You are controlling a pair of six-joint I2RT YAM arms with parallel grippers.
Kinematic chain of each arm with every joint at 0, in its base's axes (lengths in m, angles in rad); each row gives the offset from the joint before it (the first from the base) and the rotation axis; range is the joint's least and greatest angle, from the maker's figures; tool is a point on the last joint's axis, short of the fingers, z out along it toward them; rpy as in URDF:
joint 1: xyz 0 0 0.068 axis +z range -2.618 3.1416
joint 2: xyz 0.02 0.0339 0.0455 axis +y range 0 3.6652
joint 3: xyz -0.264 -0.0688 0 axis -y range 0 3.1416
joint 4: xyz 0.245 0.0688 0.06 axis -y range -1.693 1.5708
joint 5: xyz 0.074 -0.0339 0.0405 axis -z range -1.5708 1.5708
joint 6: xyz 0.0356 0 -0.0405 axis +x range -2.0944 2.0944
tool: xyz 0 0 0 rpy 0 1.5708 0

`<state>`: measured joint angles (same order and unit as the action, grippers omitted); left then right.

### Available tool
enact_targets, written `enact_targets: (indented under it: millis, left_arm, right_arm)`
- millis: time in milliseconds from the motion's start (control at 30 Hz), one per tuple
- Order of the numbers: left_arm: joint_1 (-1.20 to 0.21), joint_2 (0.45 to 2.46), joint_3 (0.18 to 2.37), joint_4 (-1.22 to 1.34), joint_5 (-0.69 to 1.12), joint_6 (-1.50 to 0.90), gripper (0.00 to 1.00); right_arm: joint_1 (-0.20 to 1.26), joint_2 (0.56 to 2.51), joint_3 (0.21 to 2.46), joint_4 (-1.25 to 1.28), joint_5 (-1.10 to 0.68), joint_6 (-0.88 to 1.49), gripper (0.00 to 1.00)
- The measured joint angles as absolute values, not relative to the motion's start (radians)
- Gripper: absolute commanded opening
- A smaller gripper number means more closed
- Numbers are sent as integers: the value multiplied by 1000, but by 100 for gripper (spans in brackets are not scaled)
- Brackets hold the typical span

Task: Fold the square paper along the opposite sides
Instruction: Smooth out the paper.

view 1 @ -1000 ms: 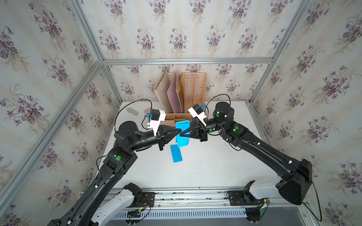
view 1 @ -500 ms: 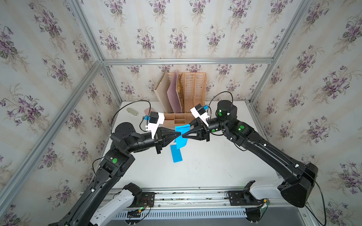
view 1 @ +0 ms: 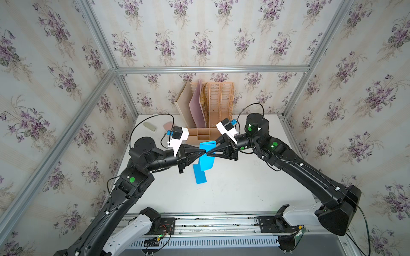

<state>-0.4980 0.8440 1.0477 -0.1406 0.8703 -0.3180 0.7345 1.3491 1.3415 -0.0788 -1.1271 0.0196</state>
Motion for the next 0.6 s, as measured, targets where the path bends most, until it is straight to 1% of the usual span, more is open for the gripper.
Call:
enact_targets:
  millis: [67, 100, 300, 333, 400, 433, 500, 533, 567, 600]
  left_arm:
    - [-498, 846, 1048, -142, 871, -317, 0]
    - [-498, 846, 1048, -142, 870, -316, 0]
    - [-498, 848, 1049, -147, 867, -304, 0]
    - [-498, 849, 1049, -148, 867, -303, 0]
    - [-498, 852, 1052, -154, 867, -299, 0]
    - [-498, 853, 1053, -157, 867, -296, 0]
    - [-498, 855, 1055, -161, 863, -296, 0]
    - [-498, 856, 1055, -161, 864, -296, 0]
    - [-498, 857, 1055, -161, 863, -296, 0]
    - [-498, 857, 1055, -161, 864, -296, 0]
  right_arm:
    - [735, 1349, 1341, -79, -1128, 19, 2]
    - [735, 1349, 1341, -79, -1131, 18, 0]
    - [735, 1349, 1339, -80, -1134, 15, 0]
    - [734, 1349, 1338, -80, -1134, 15, 3]
    - [734, 1347, 1336, -81, -1132, 14, 15]
    - [734, 1345, 1335, -82, -1130, 12, 17]
    - [735, 1340, 1335, -87, -1127, 1, 17]
    - [735, 1338, 1337, -90, -1123, 1, 15]
    - [735, 1337, 1339, -94, -1118, -1, 10]
    - [735, 1337, 1343, -99, -1114, -6, 0]
